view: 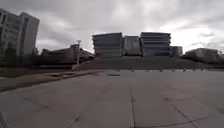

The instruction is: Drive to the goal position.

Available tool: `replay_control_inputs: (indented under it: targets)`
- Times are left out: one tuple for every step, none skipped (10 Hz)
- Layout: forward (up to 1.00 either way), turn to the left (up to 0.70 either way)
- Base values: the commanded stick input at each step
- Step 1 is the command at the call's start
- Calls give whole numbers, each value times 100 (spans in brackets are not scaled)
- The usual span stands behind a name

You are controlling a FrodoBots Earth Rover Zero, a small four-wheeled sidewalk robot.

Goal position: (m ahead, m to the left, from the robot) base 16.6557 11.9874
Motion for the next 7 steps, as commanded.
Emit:
replay_control_inputs:
  targets:
    - [100, -1]
    - [100, 0]
    - [100, 0]
    - [100, 0]
    - [100, 0]
    - [100, 0]
    - [100, -10]
